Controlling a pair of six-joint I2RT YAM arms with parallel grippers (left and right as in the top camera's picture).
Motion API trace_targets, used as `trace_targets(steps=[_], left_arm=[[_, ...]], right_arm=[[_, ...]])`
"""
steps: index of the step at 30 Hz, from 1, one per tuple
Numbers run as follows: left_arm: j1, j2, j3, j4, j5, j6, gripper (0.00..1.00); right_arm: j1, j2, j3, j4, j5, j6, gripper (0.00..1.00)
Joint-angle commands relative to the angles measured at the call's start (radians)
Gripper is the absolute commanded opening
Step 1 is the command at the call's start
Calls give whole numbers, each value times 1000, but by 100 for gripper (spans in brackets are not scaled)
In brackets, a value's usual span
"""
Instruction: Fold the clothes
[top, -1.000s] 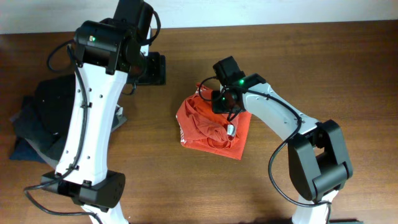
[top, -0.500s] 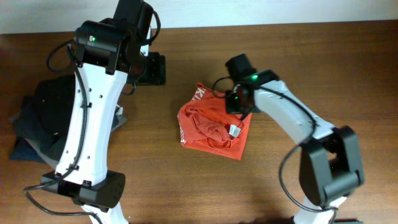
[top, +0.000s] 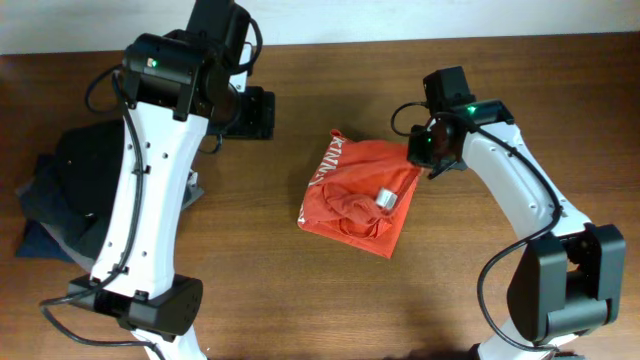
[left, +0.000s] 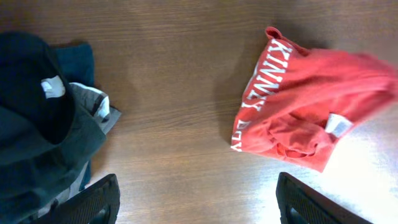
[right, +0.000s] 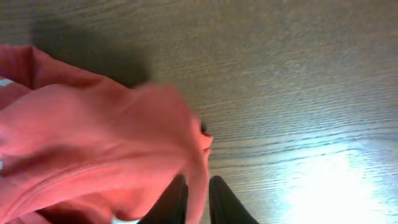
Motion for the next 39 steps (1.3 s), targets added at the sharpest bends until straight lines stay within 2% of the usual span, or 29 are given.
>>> trace_targets(steps=[1,4,8,9,13,16,20,24,27,28,29,30,31,32,39], left_arm=[[-11,-19,12,-1,18,26,80],[-12,-19,12,-1,18,27,81],[-11,-19,12,-1,16,51,81],[-11,-19,12,-1,16,52,81],[-11,-19,12,-1,10,52,82],[-11,-19,12,-1,10,53,83],[-11,-19,12,-1,10,53,84],[-11,-19,12,-1,10,53,84],[-11,-19,12,-1,10,53,84],[-11,-19,12,-1,10,53,85],[-11,-19,12,-1,10,52,85],[-11,-19,12,-1,10,52,85],[-11,-19,12,-1,10,53,84],[-11,-19,12,-1,10,53,85],[-11,-19,12,0,10,53,86]], right_arm=[[-18,-11,7,-18,30,-2,25],[-22,-12,7,-55,10,-21,30],[-5,-19,7,-63,-389,-372,39],[5,-20,7,-72,-444,-401,41],[74,-17,0,-97,-450,-402,44],[135,-13,-31,-81,-402,-393,51],[195,-10,-103,-11,-337,-357,61],[230,-9,-177,75,-338,-317,63],[247,-9,-203,93,-340,-313,54],[250,-9,-203,92,-337,-313,46],[251,-10,-203,91,-336,-313,27],[250,-11,-202,85,-335,-312,13],[248,-14,-202,72,-328,-312,7],[241,-19,-202,48,-319,-312,4],[192,-59,-200,-177,-202,-305,4]])
